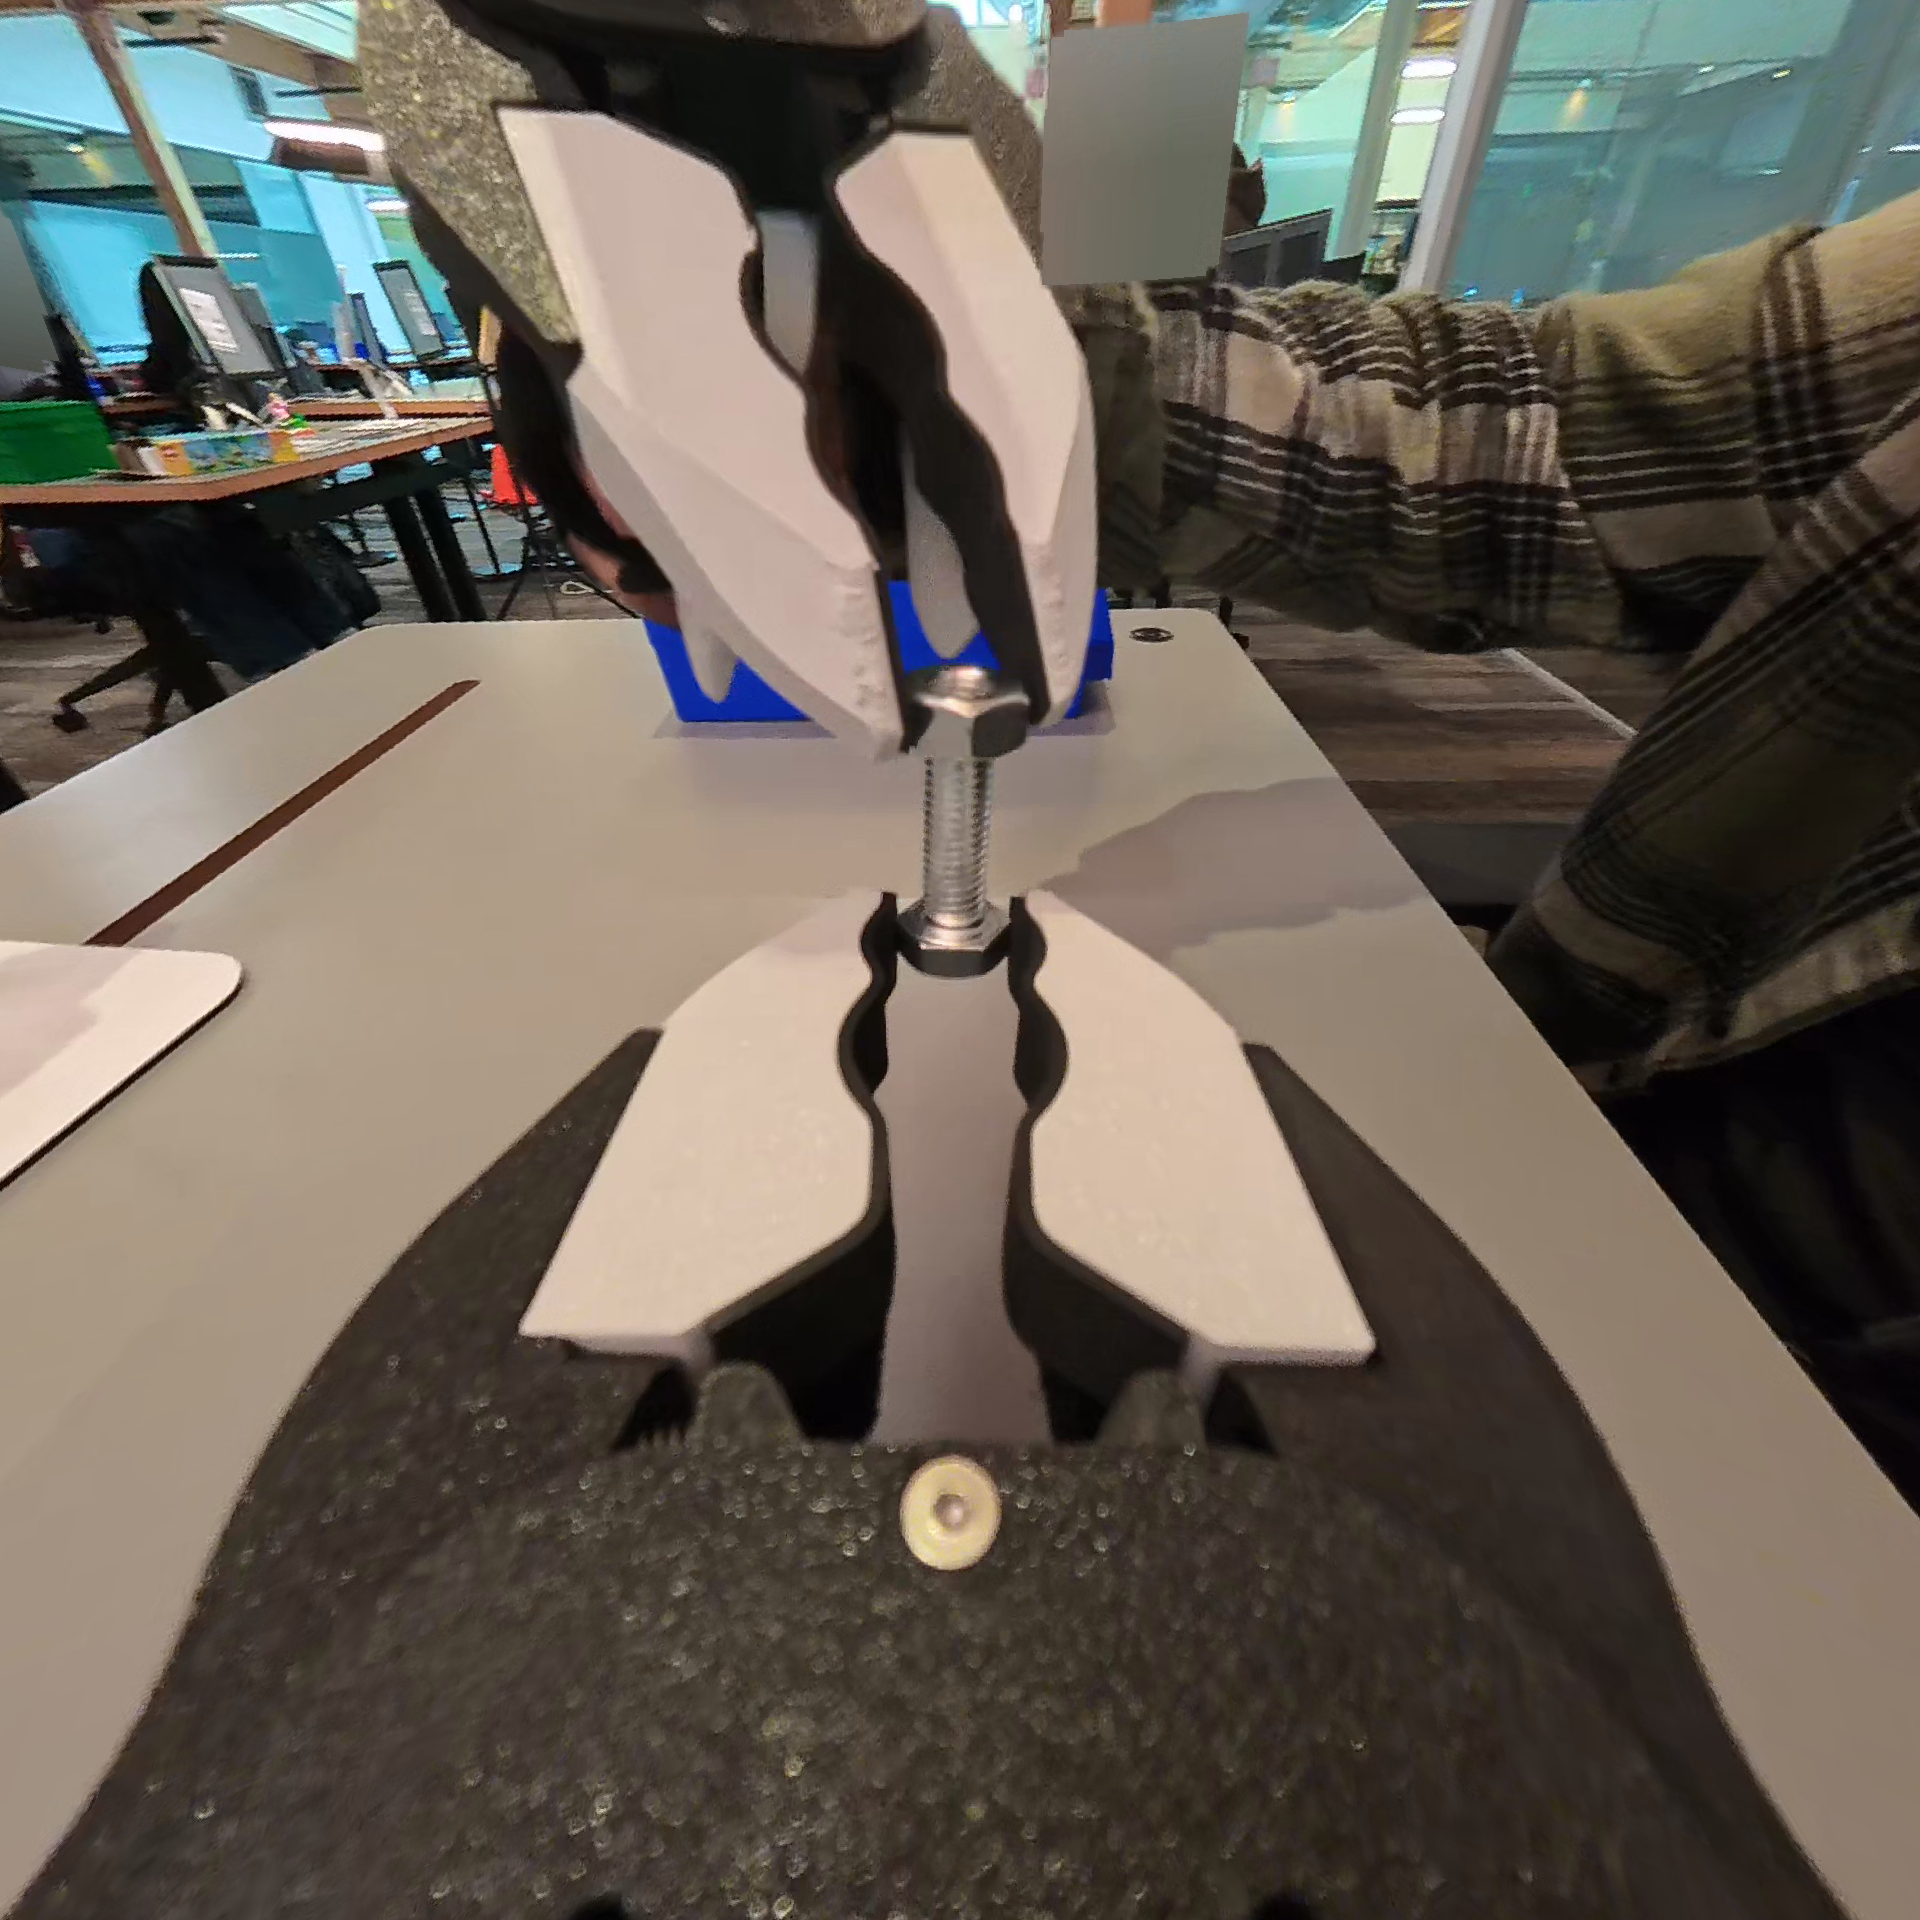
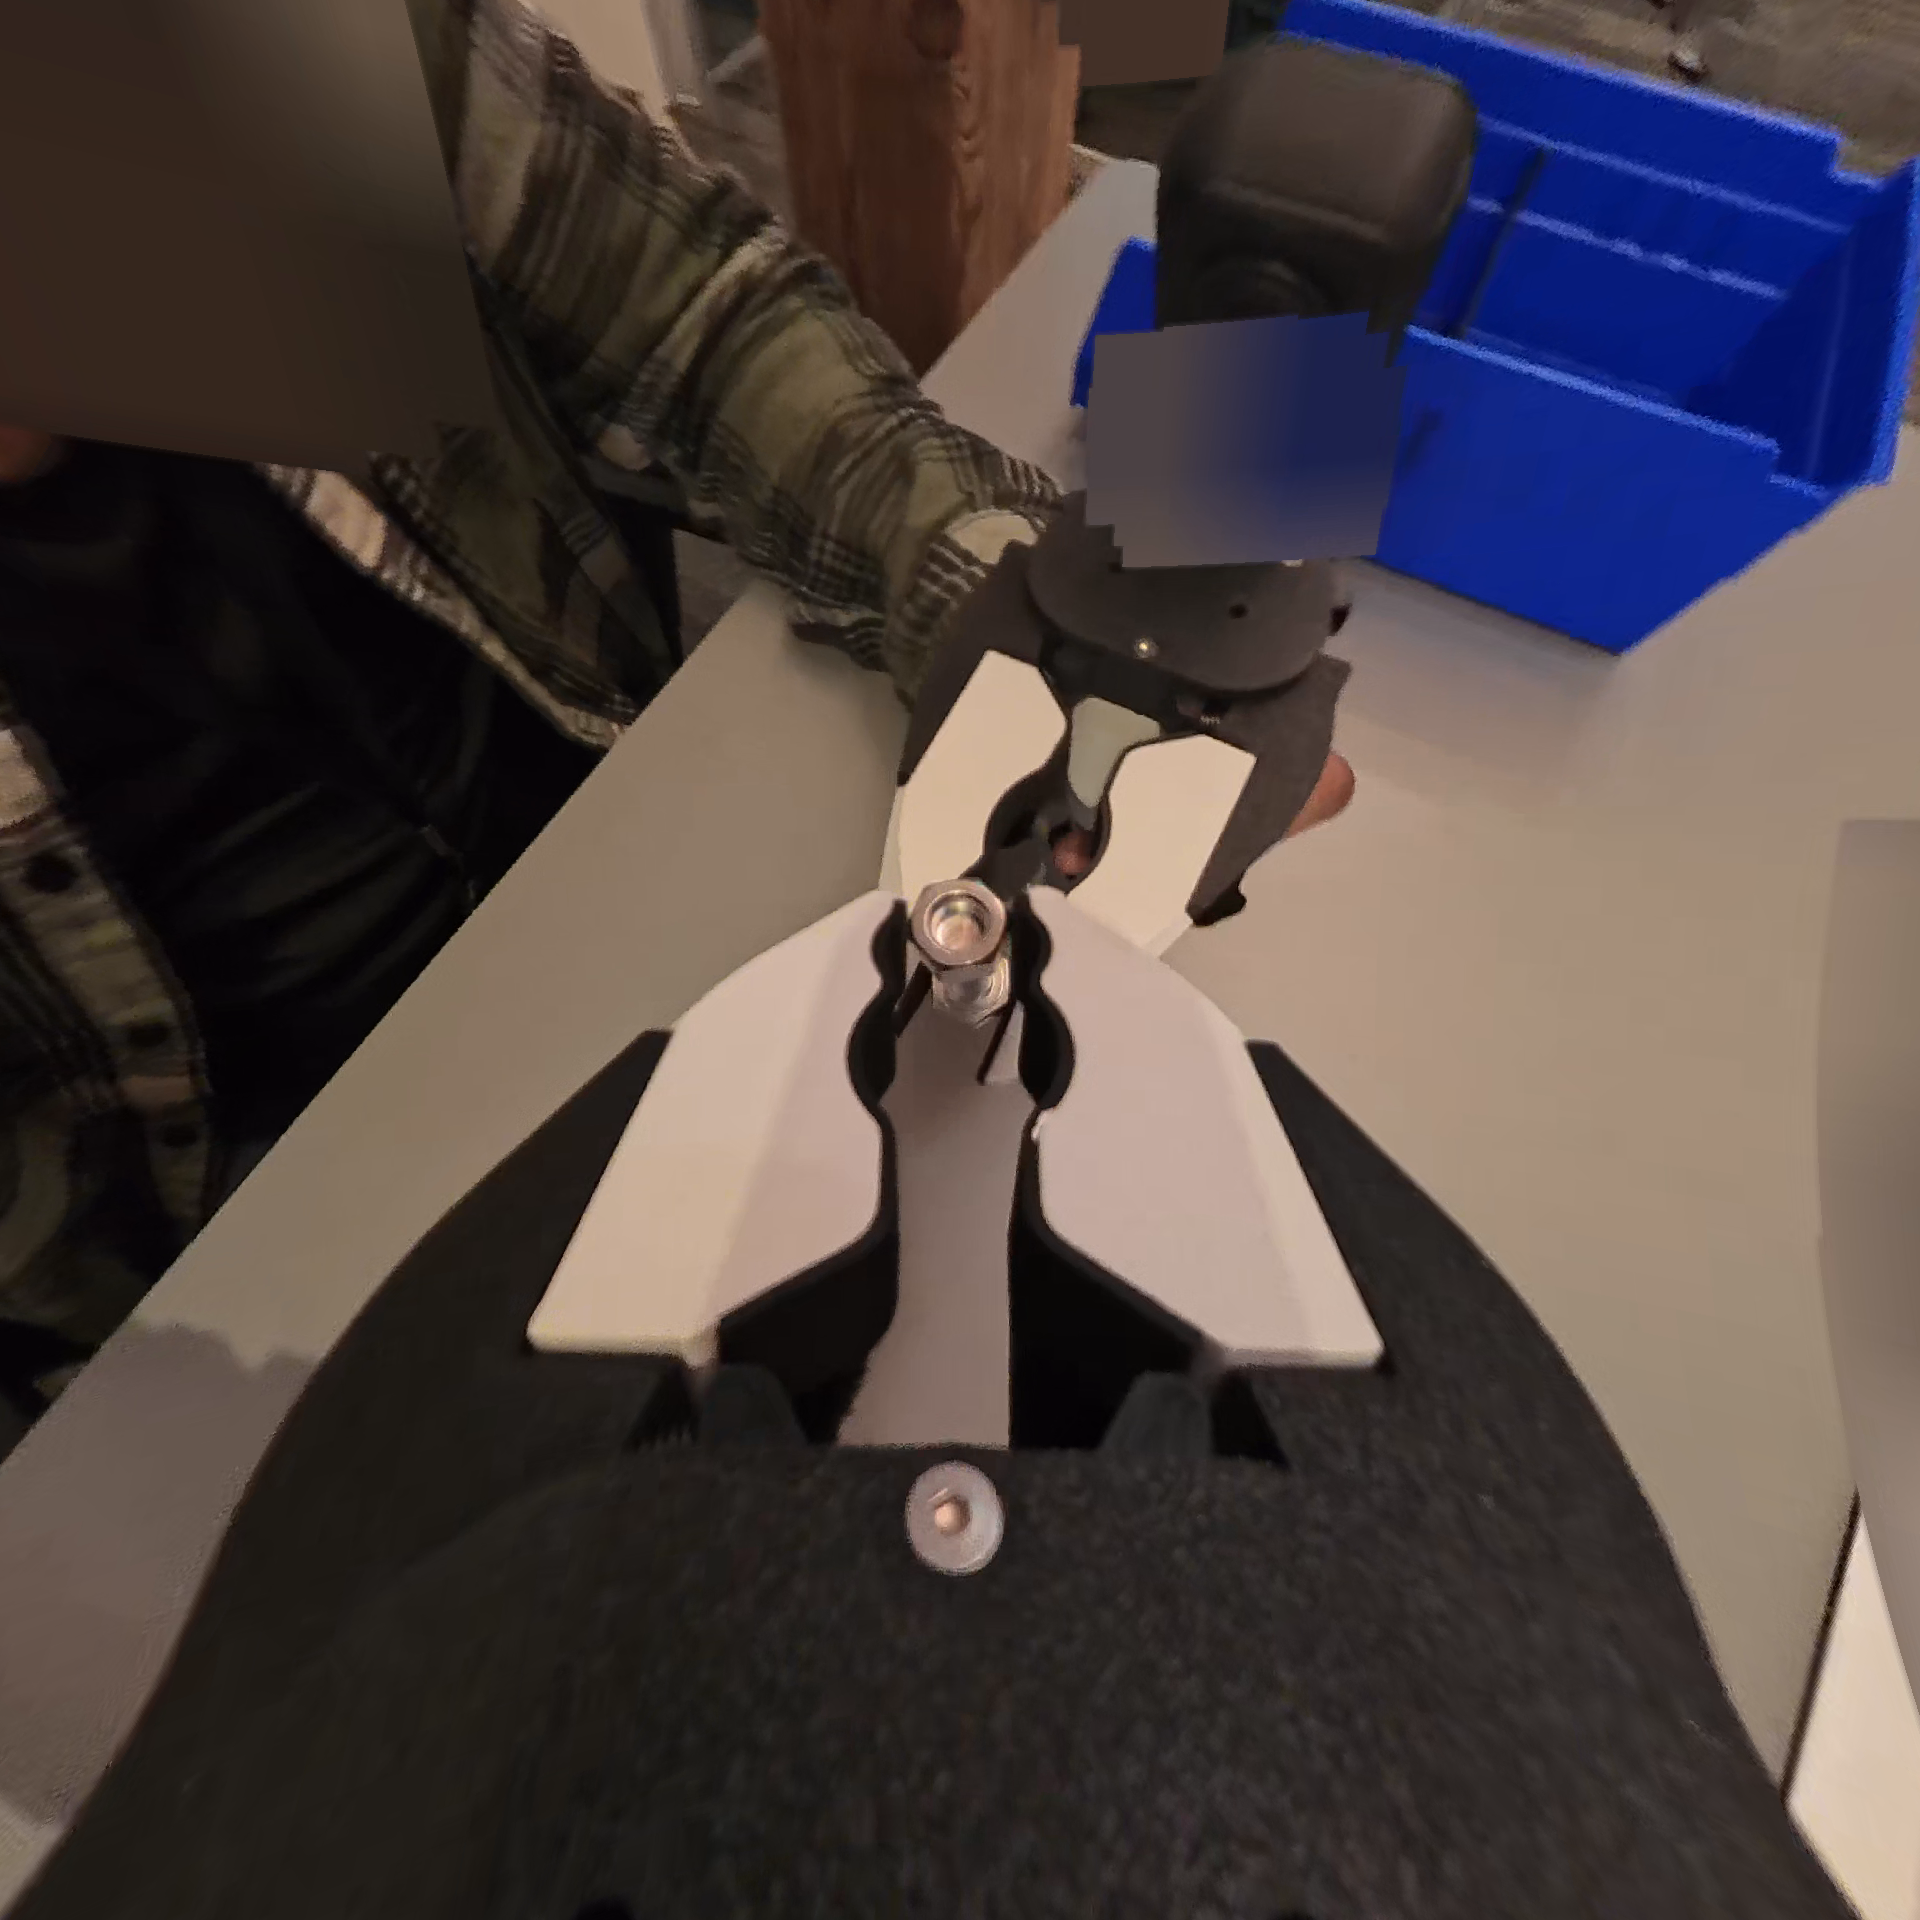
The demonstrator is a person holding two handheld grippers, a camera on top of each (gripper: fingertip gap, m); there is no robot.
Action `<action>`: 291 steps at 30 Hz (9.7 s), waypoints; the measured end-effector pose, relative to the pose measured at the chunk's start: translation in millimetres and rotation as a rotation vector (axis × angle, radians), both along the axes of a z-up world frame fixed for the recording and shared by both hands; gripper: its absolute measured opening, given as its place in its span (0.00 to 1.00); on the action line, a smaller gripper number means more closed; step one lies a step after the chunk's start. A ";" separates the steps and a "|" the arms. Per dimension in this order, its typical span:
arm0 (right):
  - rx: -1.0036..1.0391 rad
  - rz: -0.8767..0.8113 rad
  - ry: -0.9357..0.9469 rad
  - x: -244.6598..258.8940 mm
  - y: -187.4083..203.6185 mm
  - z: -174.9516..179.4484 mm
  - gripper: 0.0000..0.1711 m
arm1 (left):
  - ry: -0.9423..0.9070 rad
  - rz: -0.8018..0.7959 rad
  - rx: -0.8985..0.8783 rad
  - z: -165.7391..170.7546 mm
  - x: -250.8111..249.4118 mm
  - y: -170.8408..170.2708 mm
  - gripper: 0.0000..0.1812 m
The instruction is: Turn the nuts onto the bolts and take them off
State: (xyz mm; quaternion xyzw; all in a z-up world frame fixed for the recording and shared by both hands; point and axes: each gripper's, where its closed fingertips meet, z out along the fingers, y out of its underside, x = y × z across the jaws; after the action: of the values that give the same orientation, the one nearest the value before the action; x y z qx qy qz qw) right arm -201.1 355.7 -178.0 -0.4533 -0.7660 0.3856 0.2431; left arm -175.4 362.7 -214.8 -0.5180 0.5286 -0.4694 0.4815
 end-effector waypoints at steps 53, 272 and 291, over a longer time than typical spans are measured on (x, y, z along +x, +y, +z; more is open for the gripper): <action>-0.120 -1.160 0.256 -3.0 66.0 -4.9 0.38 | 0.057 0.467 -0.117 -18.7 -23.7 67.7 0.11; 0.135 -1.090 0.398 -1.8 60.7 -20.6 0.16 | 0.101 0.397 -0.110 -24.9 -1.7 47.6 0.11; -0.146 -0.371 0.658 5.1 3.8 2.0 0.10 | -0.041 0.099 -0.026 -2.8 16.6 3.1 0.11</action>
State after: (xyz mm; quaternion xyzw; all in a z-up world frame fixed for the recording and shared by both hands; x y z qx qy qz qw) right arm -196.0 359.4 -176.0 -0.4522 -0.5227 0.5135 0.5085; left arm -158.8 365.8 -217.6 -0.5401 0.4862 -0.4623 0.5081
